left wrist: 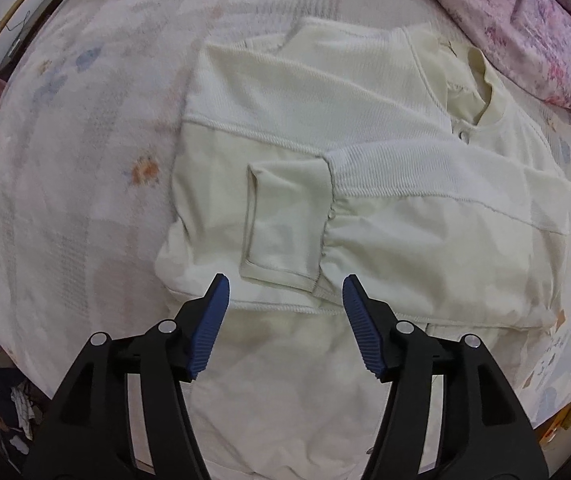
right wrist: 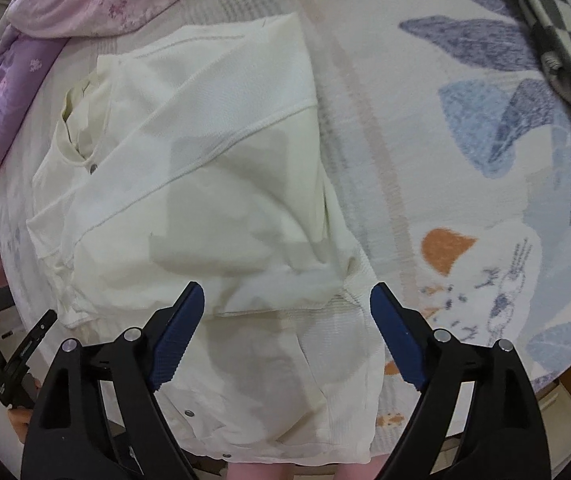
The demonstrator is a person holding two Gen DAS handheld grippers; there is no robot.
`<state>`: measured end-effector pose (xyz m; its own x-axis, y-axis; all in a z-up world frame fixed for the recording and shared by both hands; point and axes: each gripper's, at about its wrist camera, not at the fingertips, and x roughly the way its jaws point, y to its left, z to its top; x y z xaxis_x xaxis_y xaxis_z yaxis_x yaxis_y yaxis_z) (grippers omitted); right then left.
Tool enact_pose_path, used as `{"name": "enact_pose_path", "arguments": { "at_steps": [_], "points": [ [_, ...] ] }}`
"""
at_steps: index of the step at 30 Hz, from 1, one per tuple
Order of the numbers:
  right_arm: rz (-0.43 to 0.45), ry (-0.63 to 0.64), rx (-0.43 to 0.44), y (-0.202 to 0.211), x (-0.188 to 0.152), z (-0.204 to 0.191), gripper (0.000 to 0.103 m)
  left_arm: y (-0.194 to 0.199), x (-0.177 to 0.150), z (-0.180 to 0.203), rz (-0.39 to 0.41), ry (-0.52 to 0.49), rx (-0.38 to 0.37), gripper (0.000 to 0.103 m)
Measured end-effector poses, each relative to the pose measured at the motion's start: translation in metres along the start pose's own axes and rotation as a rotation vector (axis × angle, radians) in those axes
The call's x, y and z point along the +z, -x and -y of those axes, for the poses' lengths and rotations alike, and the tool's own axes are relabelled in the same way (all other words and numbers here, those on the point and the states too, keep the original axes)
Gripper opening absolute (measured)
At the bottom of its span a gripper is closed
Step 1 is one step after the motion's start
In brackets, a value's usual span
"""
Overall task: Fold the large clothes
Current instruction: 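Open the right tool and withdraw both tools above the jacket, then grasp the jacket hem with the left tool while the right tool grasps it too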
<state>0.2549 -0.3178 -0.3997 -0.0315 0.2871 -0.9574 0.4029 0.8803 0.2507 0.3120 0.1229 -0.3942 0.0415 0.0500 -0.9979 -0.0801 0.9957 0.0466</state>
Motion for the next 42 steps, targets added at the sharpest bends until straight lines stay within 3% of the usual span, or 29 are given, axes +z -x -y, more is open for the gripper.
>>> {"name": "enact_pose_path", "arguments": {
  "at_steps": [7, 21, 29, 34, 36, 39, 42],
  "points": [
    [0.056, -0.073, 0.024, 0.021, 0.015, -0.001, 0.083, 0.009, 0.02, -0.027, 0.017, 0.047, -0.026, 0.064],
    [0.06, 0.059, -0.083, 0.018, 0.107, -0.032, 0.084, -0.004, 0.123, -0.052, 0.028, 0.043, -0.045, 0.081],
    [0.002, 0.134, -0.173, -0.02, 0.164, -0.042, 0.084, -0.06, 0.179, -0.07, -0.063, 0.056, -0.045, 0.081],
    [-0.043, 0.168, -0.192, -0.047, 0.195, -0.047, 0.084, -0.092, 0.204, -0.09, -0.142, 0.151, -0.128, 0.081],
    [-0.06, 0.178, -0.162, -0.057, 0.204, -0.048, 0.084, -0.106, 0.212, -0.093, -0.202, 0.154, -0.172, 0.081],
    [-0.073, 0.18, -0.133, -0.072, 0.217, -0.049, 0.084, -0.127, 0.219, -0.095, -0.258, 0.132, -0.158, 0.081],
    [-0.196, 0.159, -0.086, -0.105, 0.225, -0.044, 0.085, -0.13, 0.221, -0.091, -0.256, 0.072, -0.154, 0.076]
  ]
}}
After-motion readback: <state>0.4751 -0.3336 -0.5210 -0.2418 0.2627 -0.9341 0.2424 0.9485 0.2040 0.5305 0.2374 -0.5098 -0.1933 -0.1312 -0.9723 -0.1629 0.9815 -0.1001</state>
